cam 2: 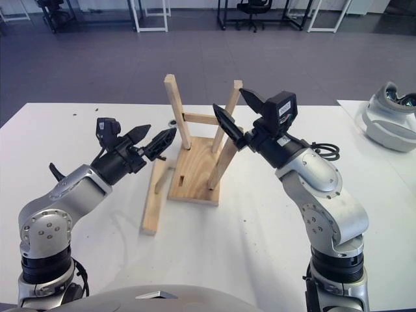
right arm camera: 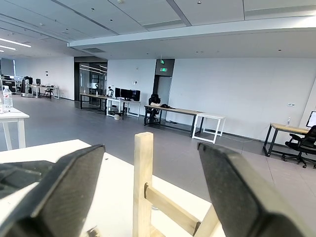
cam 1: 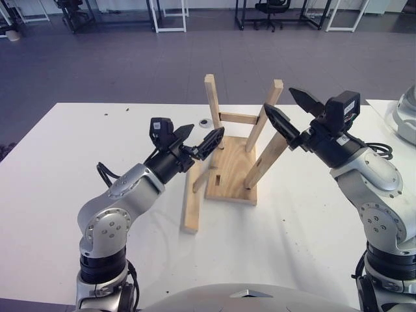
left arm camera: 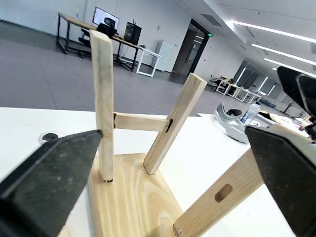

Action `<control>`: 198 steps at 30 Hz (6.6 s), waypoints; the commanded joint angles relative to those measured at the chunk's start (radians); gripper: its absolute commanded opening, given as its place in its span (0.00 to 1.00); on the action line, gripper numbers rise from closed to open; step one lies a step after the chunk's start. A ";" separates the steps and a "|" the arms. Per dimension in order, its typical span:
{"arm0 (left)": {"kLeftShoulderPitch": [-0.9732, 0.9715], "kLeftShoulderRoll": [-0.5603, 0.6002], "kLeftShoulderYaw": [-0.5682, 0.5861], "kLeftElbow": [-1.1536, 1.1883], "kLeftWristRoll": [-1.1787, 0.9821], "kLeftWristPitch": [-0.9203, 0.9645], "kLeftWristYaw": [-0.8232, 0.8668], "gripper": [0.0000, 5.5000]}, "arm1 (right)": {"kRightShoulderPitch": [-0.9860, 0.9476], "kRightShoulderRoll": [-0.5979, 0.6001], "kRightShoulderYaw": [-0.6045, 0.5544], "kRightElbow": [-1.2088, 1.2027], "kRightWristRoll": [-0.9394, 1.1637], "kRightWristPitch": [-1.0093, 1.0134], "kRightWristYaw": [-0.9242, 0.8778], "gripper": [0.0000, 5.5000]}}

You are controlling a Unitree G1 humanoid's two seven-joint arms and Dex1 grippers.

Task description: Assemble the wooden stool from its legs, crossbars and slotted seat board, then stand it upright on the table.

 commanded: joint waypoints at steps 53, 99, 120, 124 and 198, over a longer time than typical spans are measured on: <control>0.335 0.646 -0.054 0.022 0.542 0.028 -0.367 0.18 | 0.048 -0.036 -0.013 -0.039 -0.027 -0.029 0.045 0.64; -0.734 0.715 -0.401 1.103 1.589 -2.059 -0.799 0.18 | -0.232 -0.095 0.033 0.260 -0.234 -0.133 0.286 0.64; -0.786 0.741 -0.461 1.013 1.677 -2.072 -0.776 0.18 | -0.190 -0.082 0.033 0.212 -0.232 -0.110 0.250 0.64; -0.782 0.741 -0.473 1.007 1.694 -2.071 -0.779 0.18 | -0.188 -0.081 0.036 0.209 -0.233 -0.111 0.247 0.64; -1.005 0.509 -0.628 0.729 1.612 -1.883 -1.061 0.74 | -0.170 -0.032 0.074 0.164 -0.266 -0.125 0.216 0.64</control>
